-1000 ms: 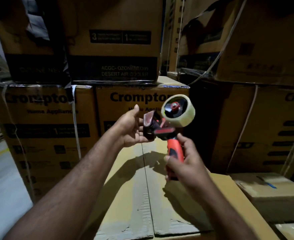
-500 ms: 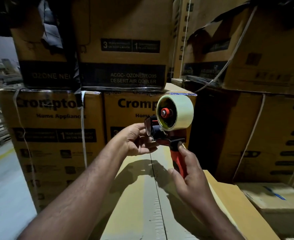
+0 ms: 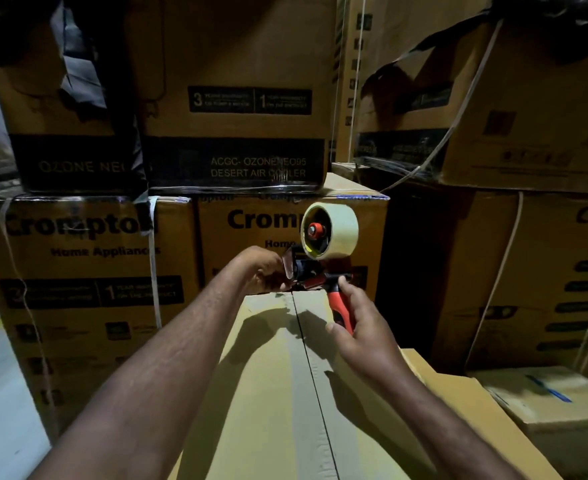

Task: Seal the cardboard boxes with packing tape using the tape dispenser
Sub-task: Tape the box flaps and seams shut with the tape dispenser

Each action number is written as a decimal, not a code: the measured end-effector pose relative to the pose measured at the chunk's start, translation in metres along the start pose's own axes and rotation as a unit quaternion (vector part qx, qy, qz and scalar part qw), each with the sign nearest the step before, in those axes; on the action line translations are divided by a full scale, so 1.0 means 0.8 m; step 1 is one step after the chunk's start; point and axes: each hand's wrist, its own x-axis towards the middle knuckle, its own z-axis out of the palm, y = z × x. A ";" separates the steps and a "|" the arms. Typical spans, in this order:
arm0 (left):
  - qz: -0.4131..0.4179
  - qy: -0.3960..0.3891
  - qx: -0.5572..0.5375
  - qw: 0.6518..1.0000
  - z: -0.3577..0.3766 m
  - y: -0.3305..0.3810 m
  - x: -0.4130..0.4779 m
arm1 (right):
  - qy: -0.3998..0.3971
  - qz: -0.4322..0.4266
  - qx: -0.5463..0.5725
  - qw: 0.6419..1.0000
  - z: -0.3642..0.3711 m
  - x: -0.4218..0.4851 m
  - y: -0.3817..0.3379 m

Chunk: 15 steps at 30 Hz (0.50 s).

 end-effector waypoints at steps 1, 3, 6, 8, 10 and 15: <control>-0.006 -0.013 0.014 1.000 -0.002 -0.001 0.008 | -0.003 0.010 -0.003 1.000 0.005 0.006 0.003; -0.015 -0.030 0.021 0.999 -0.004 -0.011 0.032 | -0.006 0.033 -0.002 0.999 0.013 0.017 0.008; -0.017 -0.041 -0.007 0.999 0.006 -0.021 0.060 | -0.001 0.062 -0.002 0.998 0.022 0.032 0.020; 0.021 -0.030 0.000 0.999 0.016 -0.029 0.079 | -0.002 0.073 -0.003 0.997 0.029 0.042 0.025; 0.029 -0.031 -0.006 0.999 0.023 -0.033 0.096 | -0.001 0.078 -0.005 0.997 0.037 0.052 0.026; -0.072 -0.100 -0.126 0.984 0.009 -0.040 0.133 | 0.001 0.088 -0.007 0.996 0.051 0.068 0.027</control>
